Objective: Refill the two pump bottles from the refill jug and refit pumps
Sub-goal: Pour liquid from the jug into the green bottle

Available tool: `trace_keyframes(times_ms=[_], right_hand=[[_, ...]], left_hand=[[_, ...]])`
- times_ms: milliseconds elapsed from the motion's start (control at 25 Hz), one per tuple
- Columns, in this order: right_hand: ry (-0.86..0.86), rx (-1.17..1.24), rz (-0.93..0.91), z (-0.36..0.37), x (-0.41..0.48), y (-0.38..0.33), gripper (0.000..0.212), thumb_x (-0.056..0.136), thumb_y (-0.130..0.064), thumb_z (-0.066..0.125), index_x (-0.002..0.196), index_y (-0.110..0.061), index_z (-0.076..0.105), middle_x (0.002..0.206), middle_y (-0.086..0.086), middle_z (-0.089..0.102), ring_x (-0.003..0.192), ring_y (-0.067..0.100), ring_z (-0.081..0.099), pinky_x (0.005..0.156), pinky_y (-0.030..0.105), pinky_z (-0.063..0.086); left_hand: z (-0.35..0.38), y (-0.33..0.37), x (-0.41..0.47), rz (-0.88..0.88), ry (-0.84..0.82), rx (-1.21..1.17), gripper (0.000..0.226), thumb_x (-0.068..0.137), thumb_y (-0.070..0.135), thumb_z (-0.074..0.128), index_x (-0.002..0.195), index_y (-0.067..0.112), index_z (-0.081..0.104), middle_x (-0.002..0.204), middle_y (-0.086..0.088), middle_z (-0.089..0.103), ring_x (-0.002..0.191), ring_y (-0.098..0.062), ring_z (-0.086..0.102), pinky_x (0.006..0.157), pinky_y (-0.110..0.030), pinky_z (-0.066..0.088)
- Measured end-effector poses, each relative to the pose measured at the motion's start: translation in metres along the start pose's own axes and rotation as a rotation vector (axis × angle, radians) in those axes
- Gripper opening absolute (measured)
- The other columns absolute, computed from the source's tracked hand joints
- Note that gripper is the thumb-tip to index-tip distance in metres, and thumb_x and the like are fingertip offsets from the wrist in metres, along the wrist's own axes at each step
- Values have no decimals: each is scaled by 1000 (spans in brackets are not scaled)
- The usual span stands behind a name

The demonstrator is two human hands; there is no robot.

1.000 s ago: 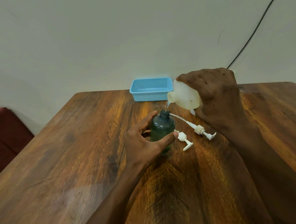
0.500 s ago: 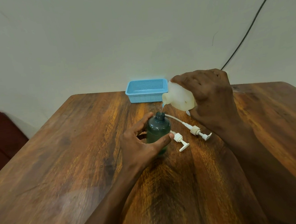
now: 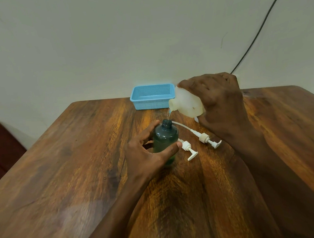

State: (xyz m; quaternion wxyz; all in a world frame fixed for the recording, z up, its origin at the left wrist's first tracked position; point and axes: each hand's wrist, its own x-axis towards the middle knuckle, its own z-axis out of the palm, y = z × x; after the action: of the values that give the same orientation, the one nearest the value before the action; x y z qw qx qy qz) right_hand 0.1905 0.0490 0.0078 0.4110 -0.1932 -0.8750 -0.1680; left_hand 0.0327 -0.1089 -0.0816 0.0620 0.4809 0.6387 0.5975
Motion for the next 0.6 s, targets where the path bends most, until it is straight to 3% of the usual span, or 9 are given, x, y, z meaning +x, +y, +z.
trace_keyframes(times_ms=[280,600], right_hand=[[6,16,-1,-2,1,1,85,60,-21,95,136,-16,58,127,20,67,111,45,64,99,59,44],[12,12,-19,-1,1,1,92,58,-19,96,137,-21,48,127,20,67,110,45,64,99,60,44]], left_hand=[[0,1,-1,-2,3,-12,91,61,69,84,142,34,60,132,19,68,113,5,68,84,-10,56],[0,1,-1,-5,1,-11,90,60,70,84,140,40,58,129,23,67,112,7,67,83,-9,55]])
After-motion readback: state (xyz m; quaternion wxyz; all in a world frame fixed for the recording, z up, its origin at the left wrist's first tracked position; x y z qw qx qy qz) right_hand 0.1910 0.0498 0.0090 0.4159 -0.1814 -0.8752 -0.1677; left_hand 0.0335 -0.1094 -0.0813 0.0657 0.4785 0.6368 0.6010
